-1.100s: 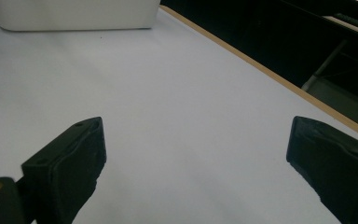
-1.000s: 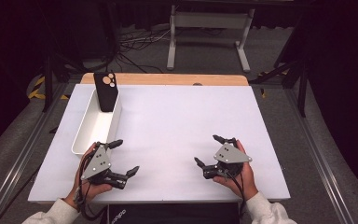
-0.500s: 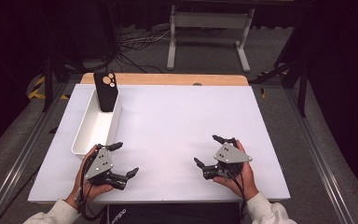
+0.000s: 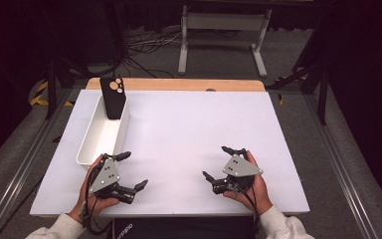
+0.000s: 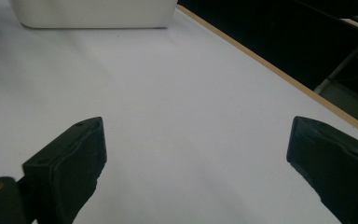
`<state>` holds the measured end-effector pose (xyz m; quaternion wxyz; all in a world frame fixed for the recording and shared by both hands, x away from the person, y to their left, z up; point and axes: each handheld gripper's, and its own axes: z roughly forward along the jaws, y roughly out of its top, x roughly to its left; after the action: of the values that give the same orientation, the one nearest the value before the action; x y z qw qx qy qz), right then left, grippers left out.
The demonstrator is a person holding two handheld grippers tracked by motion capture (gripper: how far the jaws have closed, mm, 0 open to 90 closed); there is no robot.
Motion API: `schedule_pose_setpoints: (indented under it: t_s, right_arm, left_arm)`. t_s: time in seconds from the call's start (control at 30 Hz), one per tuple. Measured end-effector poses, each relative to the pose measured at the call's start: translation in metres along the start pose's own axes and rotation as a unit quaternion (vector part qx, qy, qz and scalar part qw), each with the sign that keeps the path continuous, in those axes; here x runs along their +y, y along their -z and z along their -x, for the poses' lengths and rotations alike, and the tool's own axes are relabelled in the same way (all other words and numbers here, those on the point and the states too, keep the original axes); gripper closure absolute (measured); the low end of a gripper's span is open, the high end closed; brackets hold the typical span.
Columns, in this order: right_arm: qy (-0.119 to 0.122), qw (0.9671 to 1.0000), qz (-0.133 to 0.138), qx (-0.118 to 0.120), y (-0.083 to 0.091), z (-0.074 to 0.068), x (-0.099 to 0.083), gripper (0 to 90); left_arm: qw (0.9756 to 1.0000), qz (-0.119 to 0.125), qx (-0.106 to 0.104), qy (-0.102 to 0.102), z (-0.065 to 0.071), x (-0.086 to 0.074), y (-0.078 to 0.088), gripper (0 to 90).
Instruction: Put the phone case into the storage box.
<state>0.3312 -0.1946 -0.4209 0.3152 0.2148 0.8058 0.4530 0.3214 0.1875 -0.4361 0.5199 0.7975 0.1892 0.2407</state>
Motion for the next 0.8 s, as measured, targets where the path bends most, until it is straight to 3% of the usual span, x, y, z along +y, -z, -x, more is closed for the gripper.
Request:
schedule_pose_setpoints:
  t_s: [0.2,0.43,0.8]
  right_arm:
    - [-0.003,1.0000,0.001,-0.002,0.0005,0.0021,-0.0014,5.5]
    - [-0.007,0.9999,0.000,0.008,0.0008,0.0027,-0.0015,5.1]
    - [-0.009,0.9999,0.003,0.006,-0.0003,0.0025,0.0008,6.2]
  left_arm:
    - [0.9999,0.003,-0.004,0.009,-0.0013,-0.0009,-0.0008,2.1]
    - [1.0000,-0.002,-0.004,0.003,-0.0018,-0.0007,-0.0011,2.0]
    - [0.9999,-0.005,-0.011,0.007,-0.0024,-0.0015,-0.0024,1.9]
